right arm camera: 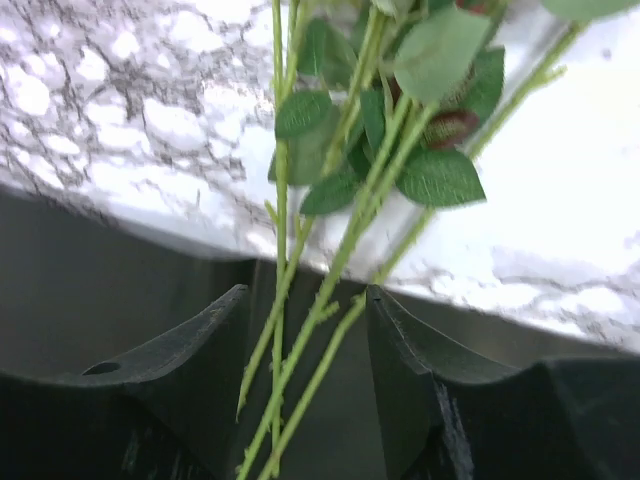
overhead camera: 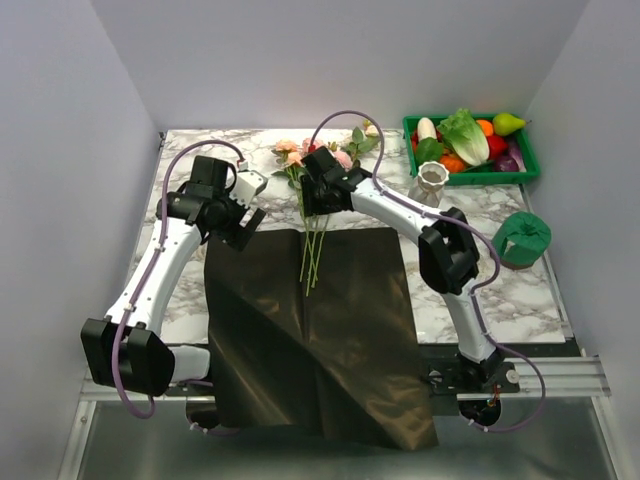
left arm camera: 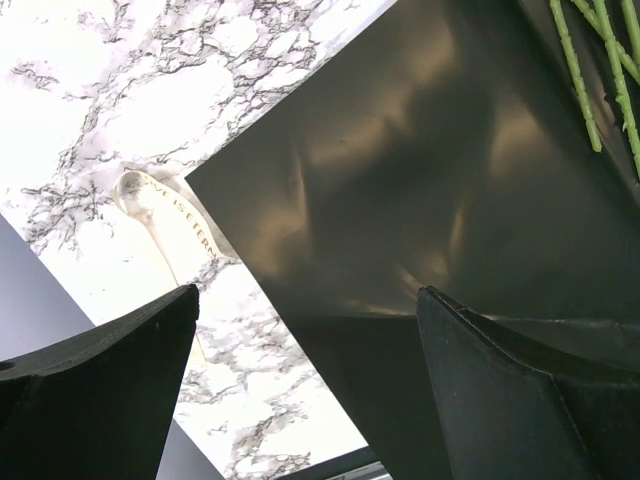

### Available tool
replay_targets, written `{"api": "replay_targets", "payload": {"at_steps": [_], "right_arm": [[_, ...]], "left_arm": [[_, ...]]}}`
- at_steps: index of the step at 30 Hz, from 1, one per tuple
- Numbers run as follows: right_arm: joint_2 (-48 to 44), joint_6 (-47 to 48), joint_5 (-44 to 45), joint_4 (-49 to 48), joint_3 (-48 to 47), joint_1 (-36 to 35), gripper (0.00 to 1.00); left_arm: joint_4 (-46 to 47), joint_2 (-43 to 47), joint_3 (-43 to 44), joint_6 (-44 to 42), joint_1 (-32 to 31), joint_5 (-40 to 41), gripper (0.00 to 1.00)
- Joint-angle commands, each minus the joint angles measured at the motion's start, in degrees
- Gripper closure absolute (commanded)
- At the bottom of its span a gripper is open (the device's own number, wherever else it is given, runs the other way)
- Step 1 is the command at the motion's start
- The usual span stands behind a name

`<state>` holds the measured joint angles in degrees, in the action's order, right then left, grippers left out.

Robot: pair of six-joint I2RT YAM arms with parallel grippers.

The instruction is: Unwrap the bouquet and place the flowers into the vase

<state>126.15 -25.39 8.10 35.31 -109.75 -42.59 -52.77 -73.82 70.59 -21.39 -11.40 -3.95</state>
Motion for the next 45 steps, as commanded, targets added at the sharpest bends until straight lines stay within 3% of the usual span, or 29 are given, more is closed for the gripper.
{"api": "replay_targets", "payload": {"at_steps": [1, 5, 16, 29, 32, 39, 45], "right_arm": [[4.36, 0.87, 0.25, 1.60, -5.03, 0.22, 0.43], [5.86, 0.34, 2.27, 1.69, -4.77, 0.49, 0.50], [8.05, -0.98, 3.24, 0.64, -1.78, 1.37, 0.57], [12.72, -1.59, 2.54, 2.30, -7.58, 2.07, 0.62], [13.25, -1.86, 2.71, 2.48, -8.11, 2.07, 0.69], [5.00, -2.56, 5.96, 0.12, -0.93, 1.98, 0.94], [-8.89, -1.51, 7.28, -5.86, 7.00, 2.07, 0.99]], "left_arm": [[-0.40, 0.17, 1.48, -0.32, 0.76, -1.77, 0.01], [-1.10, 0.96, 2.27, -0.58, 0.85, -1.77, 0.01], [-1.28, 2.19, 1.22, -1.20, 0.94, -2.12, 0.01], [-2.60, 4.47, 1.83, -1.38, 0.94, -1.33, 0.01], [-2.68, 5.53, 1.40, -1.29, 0.94, -1.33, 0.01], [-2.42, 6.67, 0.60, -1.82, 0.94, -0.10, 0.01], [-2.42, 5.80, 1.48, -0.85, 0.94, -0.89, 0.01]]}}
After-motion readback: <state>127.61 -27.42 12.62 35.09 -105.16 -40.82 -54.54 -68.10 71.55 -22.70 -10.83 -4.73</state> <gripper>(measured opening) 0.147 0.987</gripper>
